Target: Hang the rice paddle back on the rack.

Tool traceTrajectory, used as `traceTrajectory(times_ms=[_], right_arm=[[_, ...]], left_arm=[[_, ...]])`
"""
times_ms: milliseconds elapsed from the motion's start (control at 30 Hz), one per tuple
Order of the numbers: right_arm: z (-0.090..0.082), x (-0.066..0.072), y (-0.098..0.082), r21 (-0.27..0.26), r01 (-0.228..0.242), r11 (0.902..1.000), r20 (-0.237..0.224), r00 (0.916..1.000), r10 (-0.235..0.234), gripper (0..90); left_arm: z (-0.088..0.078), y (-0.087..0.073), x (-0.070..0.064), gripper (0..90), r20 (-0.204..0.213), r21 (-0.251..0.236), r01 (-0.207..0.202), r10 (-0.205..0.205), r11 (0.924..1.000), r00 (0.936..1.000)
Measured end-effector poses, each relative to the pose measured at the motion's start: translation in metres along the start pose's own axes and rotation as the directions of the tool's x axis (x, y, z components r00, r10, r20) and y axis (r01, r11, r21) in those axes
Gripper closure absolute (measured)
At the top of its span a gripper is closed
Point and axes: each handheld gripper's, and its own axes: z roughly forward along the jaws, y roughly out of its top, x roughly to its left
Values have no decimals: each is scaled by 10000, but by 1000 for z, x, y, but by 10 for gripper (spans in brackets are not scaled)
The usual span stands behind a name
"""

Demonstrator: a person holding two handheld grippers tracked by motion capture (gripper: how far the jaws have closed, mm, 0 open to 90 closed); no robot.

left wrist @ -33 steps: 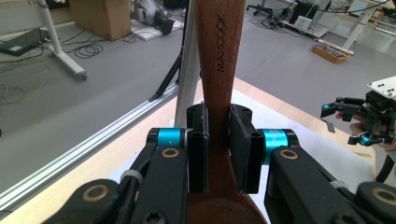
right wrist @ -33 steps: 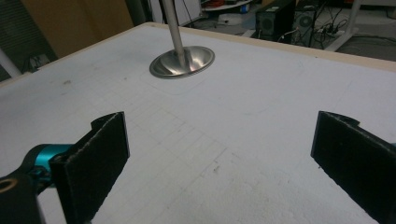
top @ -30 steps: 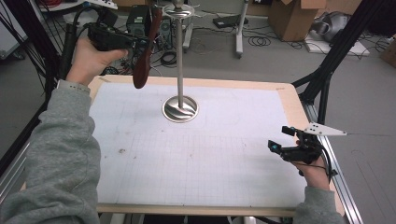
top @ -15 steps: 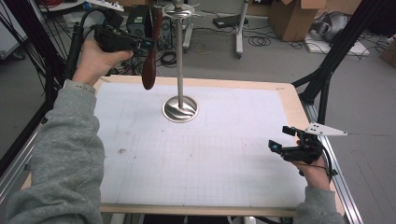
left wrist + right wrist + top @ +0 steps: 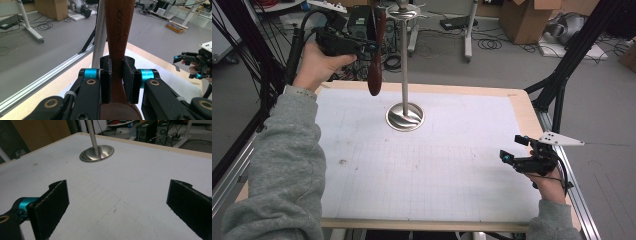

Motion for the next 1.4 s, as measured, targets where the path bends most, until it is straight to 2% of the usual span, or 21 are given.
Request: traceTrajectory(times_ms=[167, 767, 833, 933, 1033, 1233, 1400], right_arm=[[-1, 0, 0, -19, -78, 10000, -11, 10000, 78, 29], [-2, 0, 0, -49, -75, 10000, -3, 10000, 75, 29], [-1, -1, 0, -40, -21, 10000, -3, 10000, 21, 29], [-1, 0, 0, -57, -32, 10000, -9, 10000, 32, 29], [-2, -1, 0, -84, -28, 10000, -12, 10000, 28, 29], [-2, 0, 0, -165, -18, 9999, -45, 10000, 17, 29], [-1, 1, 1, -118, -18, 9999, -89, 10000, 17, 29]], left_arm=[[3, 0, 0, 772, -83, -37, -122, 122, 9999, 9999], [11, 0, 0, 770, -175, -13, -166, 165, 9999, 9997], [12, -1, 0, 763, -292, -65, -210, 208, 9998, 9994], [12, 0, -1, 669, -395, -301, -316, 304, 9990, 9988], [10, 0, -3, 568, -475, -332, -488, 472, 9983, 9978], [5, -6, -7, 399, -538, -633, -1053, 1019, 9924, 9933], [0, -15, -10, 273, -568, -536, -1349, 1318, 9894, 9896]])
